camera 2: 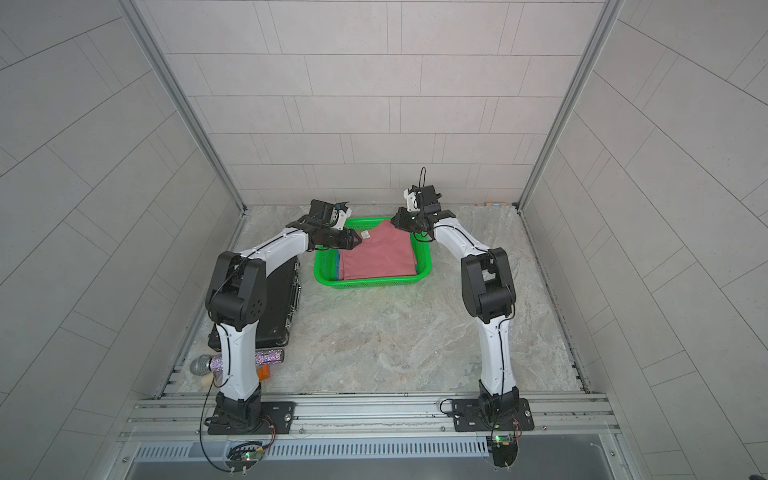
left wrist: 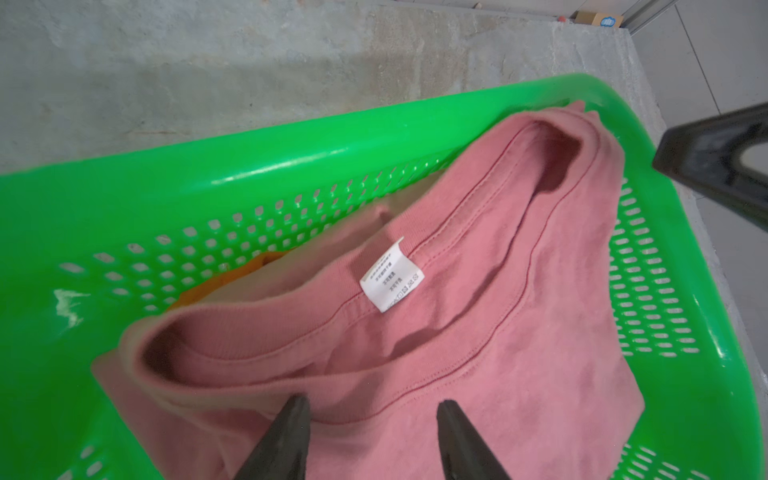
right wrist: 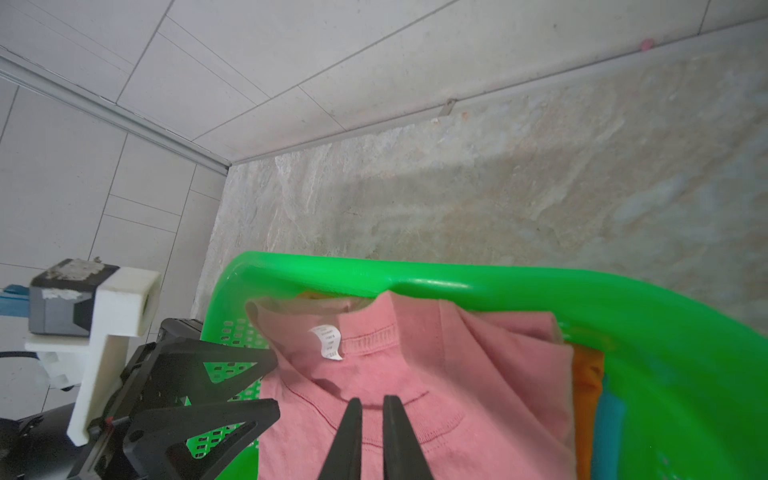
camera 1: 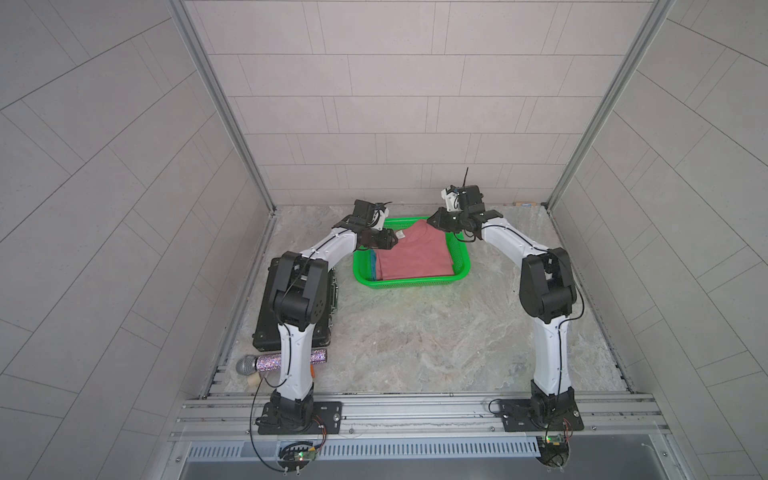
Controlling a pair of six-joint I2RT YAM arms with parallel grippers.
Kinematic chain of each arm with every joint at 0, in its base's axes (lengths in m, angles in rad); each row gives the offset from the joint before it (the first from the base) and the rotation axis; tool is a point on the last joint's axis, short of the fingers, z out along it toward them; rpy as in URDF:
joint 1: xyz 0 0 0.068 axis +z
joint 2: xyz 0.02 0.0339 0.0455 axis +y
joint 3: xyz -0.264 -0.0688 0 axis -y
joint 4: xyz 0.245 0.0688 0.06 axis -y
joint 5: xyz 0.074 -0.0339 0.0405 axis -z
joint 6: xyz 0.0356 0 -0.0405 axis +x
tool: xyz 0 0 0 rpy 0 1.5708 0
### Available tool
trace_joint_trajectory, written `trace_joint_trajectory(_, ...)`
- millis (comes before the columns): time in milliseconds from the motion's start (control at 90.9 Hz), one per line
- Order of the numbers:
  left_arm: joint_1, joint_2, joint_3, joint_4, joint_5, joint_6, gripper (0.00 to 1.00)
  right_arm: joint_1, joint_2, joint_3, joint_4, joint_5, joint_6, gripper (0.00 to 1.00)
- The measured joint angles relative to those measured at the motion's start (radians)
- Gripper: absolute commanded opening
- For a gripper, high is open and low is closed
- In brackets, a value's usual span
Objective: Put the folded t-shirts into the basket
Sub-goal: Adjust the T-shirt in the bin.
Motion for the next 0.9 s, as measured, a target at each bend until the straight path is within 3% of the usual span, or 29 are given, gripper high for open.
trace_joint_trajectory(418, 0.004, -0.011, -0.027, 0.015, 0.026, 0.008, 0.54, -0.033, 0.135, 0.030, 0.034, 0.024, 0.000, 0.13)
trace_joint_trajectory(770, 0.085, -0.054, 0.035, -0.007, 0.060, -0.008, 0.55, -0.023, 0.100, -0.030, 0.037, 0.076, -0.024, 0.12)
trace_joint_trajectory(902, 0.095, -0.055, 0.034, -0.009, 0.059, -0.008, 0.55, -0.024, 0.037, -0.119, 0.053, 0.108, -0.031, 0.19)
